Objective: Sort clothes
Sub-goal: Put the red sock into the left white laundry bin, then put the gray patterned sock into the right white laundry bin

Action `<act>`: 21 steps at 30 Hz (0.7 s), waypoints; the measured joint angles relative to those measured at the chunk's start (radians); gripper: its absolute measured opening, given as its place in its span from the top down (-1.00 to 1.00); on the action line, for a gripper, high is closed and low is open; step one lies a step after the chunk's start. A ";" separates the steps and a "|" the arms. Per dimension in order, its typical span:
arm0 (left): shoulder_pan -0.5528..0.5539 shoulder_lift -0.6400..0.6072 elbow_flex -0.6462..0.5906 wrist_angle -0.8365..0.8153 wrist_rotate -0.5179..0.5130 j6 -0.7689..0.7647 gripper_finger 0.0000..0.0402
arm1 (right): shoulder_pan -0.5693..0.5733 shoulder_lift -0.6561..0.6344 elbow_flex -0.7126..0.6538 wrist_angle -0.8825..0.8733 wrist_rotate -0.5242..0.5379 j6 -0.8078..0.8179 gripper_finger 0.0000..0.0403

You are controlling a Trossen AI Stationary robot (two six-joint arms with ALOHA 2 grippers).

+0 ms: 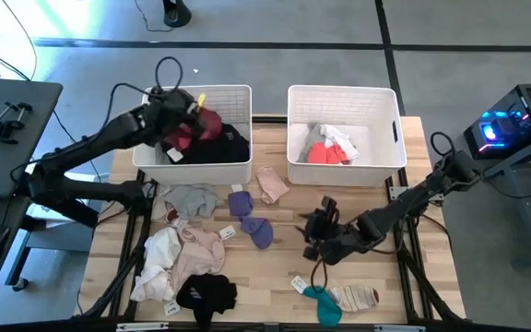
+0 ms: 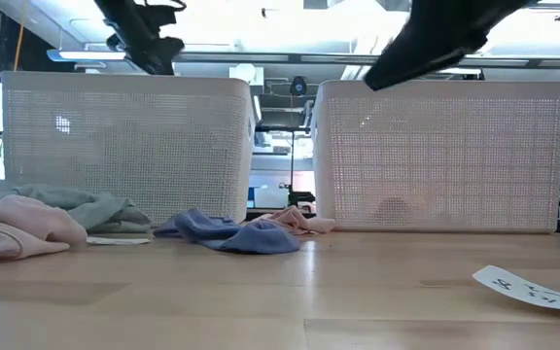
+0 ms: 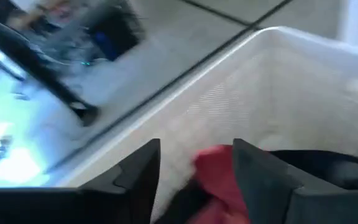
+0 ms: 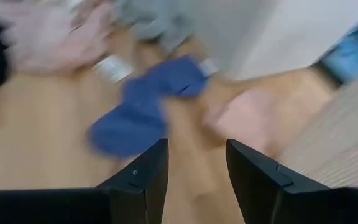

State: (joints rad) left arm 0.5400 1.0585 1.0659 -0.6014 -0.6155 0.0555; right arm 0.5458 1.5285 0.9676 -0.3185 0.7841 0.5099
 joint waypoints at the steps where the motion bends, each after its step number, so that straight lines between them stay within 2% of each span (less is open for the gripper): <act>1: -0.012 -0.018 0.001 -0.024 0.041 -0.034 0.04 | 0.009 -0.004 0.000 -0.022 -0.053 0.028 0.26; 5: -0.111 -0.068 -0.007 -0.097 0.236 -0.145 0.03 | 0.054 -0.005 0.000 -0.126 -0.334 0.223 0.26; 7: -0.197 -0.084 -0.022 -0.078 0.274 -0.171 0.07 | 0.095 0.007 0.000 -0.169 -0.470 0.340 0.26; 11: -0.398 -0.096 -0.095 0.049 0.286 -0.175 0.16 | 0.211 0.045 0.000 -0.198 -0.694 0.616 0.26; 16: -0.599 -0.084 -0.214 0.316 0.286 -0.109 0.23 | 0.376 0.083 0.000 -0.216 -0.795 1.052 0.26; 19: -0.676 -0.066 -0.279 0.457 0.286 -0.077 0.24 | 0.459 0.119 0.000 -0.241 -0.856 1.348 0.26; 21: -0.710 -0.054 -0.310 0.543 0.285 -0.040 0.24 | 0.511 0.150 0.000 -0.262 -0.868 1.469 0.26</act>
State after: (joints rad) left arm -0.1700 1.0045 0.7560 -0.0588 -0.3302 0.0150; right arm 1.0564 1.6782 0.9676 -0.5804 -0.0839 1.9789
